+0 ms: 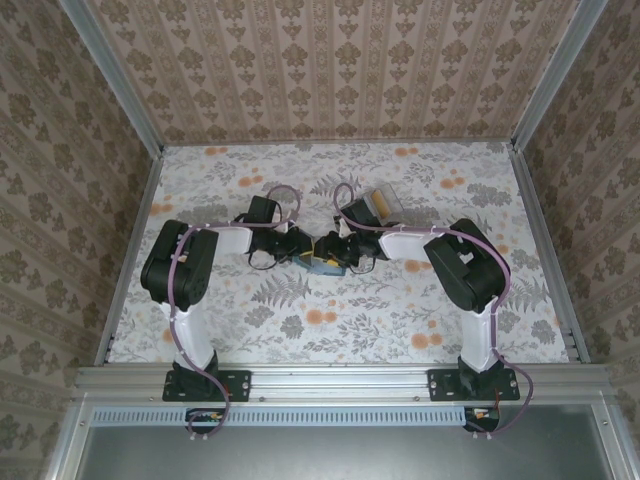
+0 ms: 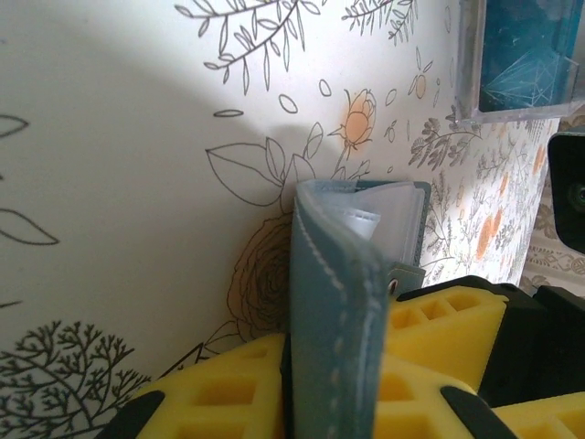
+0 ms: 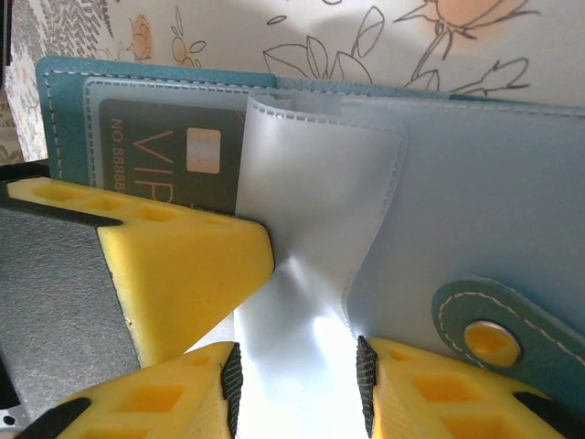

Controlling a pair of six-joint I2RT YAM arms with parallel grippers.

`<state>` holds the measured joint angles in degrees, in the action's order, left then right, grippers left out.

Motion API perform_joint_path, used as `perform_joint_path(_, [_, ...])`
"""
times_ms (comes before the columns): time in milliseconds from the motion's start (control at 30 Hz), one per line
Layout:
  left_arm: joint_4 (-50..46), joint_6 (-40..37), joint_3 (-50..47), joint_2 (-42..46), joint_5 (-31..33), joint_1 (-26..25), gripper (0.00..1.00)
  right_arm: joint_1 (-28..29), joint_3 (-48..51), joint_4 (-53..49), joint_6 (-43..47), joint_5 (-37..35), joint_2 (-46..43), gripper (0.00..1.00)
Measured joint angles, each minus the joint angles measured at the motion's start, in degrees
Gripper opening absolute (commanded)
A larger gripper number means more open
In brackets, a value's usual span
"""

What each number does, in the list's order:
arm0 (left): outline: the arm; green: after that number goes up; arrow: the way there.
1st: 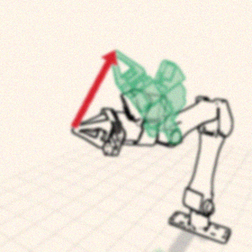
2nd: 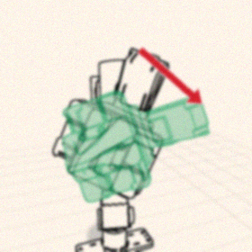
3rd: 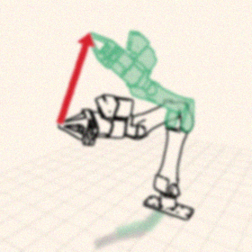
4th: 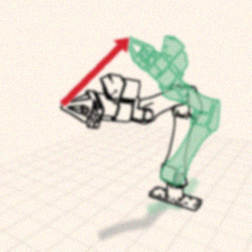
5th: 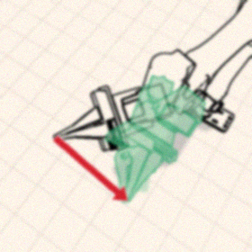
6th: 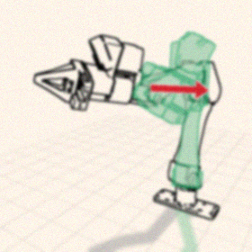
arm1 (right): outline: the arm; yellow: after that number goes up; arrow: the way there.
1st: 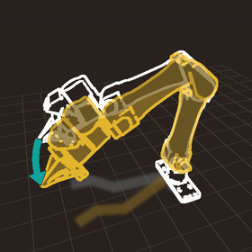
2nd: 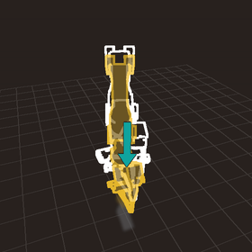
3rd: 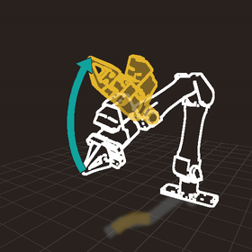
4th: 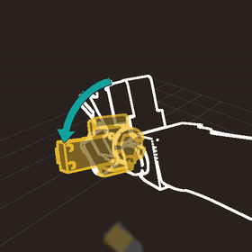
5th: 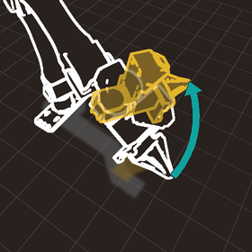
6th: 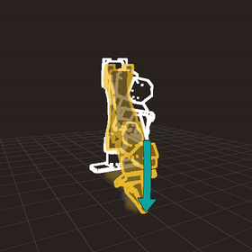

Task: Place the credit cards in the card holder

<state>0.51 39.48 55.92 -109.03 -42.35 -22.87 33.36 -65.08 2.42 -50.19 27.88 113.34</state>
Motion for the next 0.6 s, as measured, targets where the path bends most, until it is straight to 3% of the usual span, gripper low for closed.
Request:
perform_joint_path(67, [0.31,0.35,-0.04,0.02,0.37,0.22,0.33,-0.11,0.26,1.07,0.07,0.35,0.0,0.41])
perform_joint_path(167, [1.07,1.33,-0.37,0.11,0.2,0.85,0.38,-0.59,0.87,3.26,0.07,1.18,0.0,0.41])
perform_joint_path(600, [5.29,3.89,-1.88,0.63,-1.66,3.48,0.47,-1.14,1.09,12.26,-3.61,4.87,1.64,0.39])
